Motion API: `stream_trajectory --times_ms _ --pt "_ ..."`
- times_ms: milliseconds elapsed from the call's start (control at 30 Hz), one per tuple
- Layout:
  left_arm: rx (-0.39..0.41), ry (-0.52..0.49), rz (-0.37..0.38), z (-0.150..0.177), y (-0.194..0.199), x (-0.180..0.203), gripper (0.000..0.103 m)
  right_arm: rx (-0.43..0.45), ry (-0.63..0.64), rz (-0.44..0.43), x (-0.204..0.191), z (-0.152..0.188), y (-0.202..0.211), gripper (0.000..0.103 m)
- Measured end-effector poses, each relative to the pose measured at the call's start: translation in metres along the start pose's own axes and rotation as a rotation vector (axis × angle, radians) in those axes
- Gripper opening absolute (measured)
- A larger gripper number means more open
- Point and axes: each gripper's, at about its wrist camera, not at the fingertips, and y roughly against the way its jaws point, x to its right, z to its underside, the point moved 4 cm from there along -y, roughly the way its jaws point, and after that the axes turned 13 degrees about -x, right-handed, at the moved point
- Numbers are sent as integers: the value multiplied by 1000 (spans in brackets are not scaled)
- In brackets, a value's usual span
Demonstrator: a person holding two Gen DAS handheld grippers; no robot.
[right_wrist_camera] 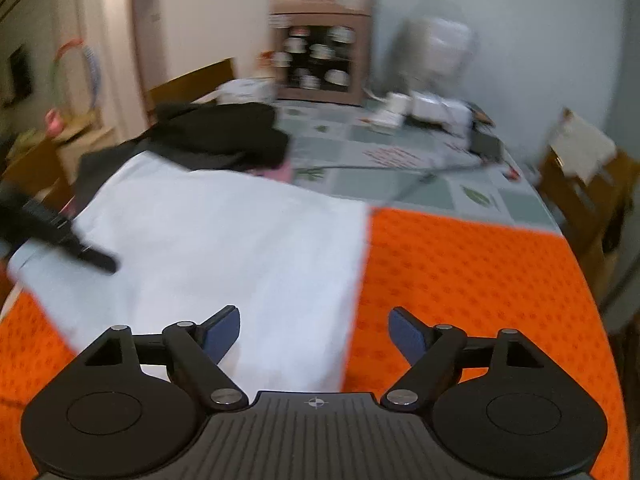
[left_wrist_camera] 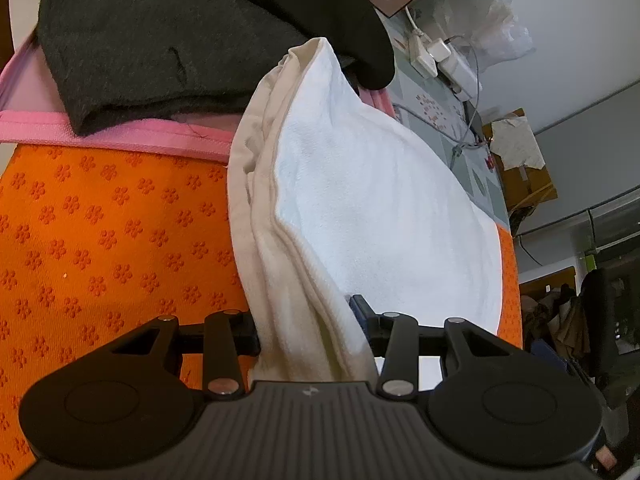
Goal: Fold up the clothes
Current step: 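Grasp the folded trousers with the right gripper while the left gripper holds them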
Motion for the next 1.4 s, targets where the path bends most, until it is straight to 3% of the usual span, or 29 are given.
stream_trajectory --times_ms 167,433,633,867,1067,1233,1400 --pt "-3 9 -8 -1 -1 0 47 -56 -104 -79 28 4 -19 89" --pt "-35 53 12 -5 -12 -14 50 -123 -177 -192 40 -3 -55 95" --pt "-51 84 29 -8 -20 -24 53 -131 -236 -329 46 -13 -77 102" --pt "-64 72 22 -11 -21 -22 54 -117 -268 -446 49 -31 -99 103" --pt "-55 69 19 -9 -21 -21 56 -99 -247 -492 35 -50 -112 103" --pt "-32 52 24 -6 -21 -21 61 -141 -240 -527 21 -60 -135 103" --pt "-6 6 6 0 -20 -17 63 -131 -160 -522 3 -64 -124 98"
